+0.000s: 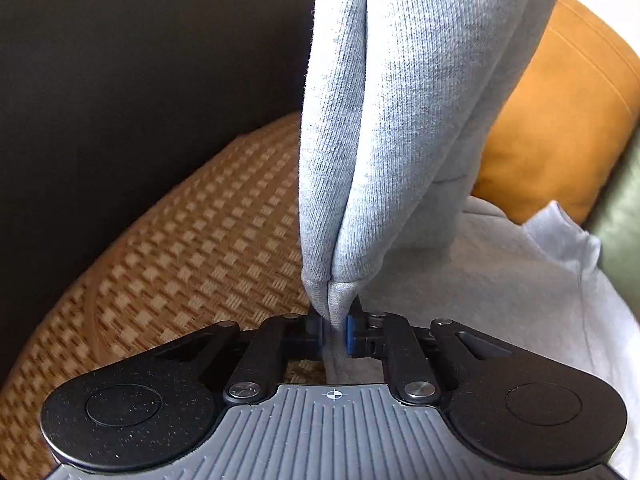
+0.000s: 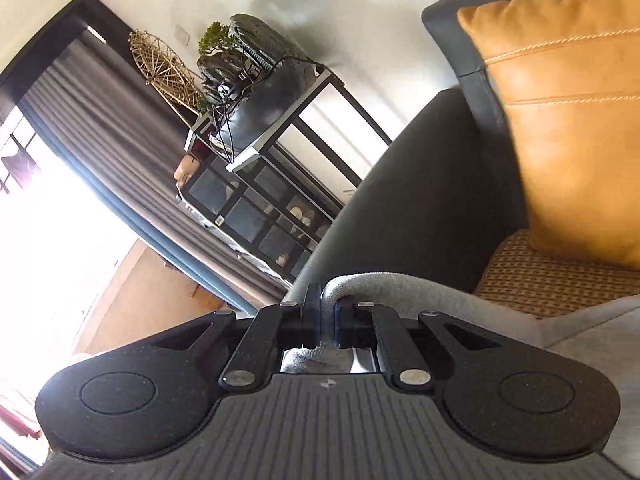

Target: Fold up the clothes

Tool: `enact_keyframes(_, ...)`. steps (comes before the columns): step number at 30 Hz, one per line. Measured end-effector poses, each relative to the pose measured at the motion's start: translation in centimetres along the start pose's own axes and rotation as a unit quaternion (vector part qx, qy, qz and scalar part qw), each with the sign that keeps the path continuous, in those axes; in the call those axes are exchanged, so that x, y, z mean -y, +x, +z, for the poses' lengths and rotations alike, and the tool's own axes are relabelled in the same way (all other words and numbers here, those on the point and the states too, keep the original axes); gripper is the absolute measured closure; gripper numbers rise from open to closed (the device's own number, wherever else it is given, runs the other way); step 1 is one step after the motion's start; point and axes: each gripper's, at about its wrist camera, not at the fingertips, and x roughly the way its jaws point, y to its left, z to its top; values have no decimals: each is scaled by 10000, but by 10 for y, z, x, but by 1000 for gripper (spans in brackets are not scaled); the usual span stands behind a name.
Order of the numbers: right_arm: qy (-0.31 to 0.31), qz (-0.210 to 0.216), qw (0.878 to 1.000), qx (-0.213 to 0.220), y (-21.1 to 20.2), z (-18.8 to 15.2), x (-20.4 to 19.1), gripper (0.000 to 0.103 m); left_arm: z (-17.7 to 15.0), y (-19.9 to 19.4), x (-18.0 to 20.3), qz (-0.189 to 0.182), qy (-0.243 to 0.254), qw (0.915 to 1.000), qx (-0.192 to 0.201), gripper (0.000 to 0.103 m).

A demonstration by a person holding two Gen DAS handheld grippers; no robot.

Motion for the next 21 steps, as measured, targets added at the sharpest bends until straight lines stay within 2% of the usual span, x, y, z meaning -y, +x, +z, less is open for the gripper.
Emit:
enact_keyframes(2, -33, 125, 9998, 147, -42, 1, 22, 96, -4, -13, 10, -156, 231, 9996, 63, 97)
enact_keyframes(4, 120, 100, 9992, 358, -92, -5, 61, 96, -8, -24, 21, -298, 500, 9983, 103, 96)
enact_keyframes(8, 765, -439, 9949, 499, -189, -43, 154, 96, -22, -32, 57, -425, 1446, 9886, -31, 88)
enact_keyframes(11, 1327, -1029, 9855, 239, -239, -96, 225, 96, -37, -28, 80, -406, 2033, 9781, -184, 80)
enact_keyframes(14, 1874, -1543, 9698, -238, -254, -164, 281, 93, -52, -16, 101, -348, 2510, 9665, -414, 75)
enact_keyframes(16, 2133, -1902, 9563, -622, -249, -203, 306, 91, -61, -13, 110, -209, 2842, 9578, -382, 72)
enact_keyframes(18, 1949, -2320, 9475, -1020, -238, -214, 309, 75, -68, -12, 117, -92, 3123, 9493, -358, 65)
enact_keyframes(19, 1808, -2532, 9425, -1218, -233, -216, 308, 56, -68, -13, 118, -91, 3151, 9483, -363, 63)
enact_keyframes(21, 1443, -2873, 9347, -1513, -224, -215, 302, 52, -64, -15, 115, -123, 3075, 9507, -393, 62)
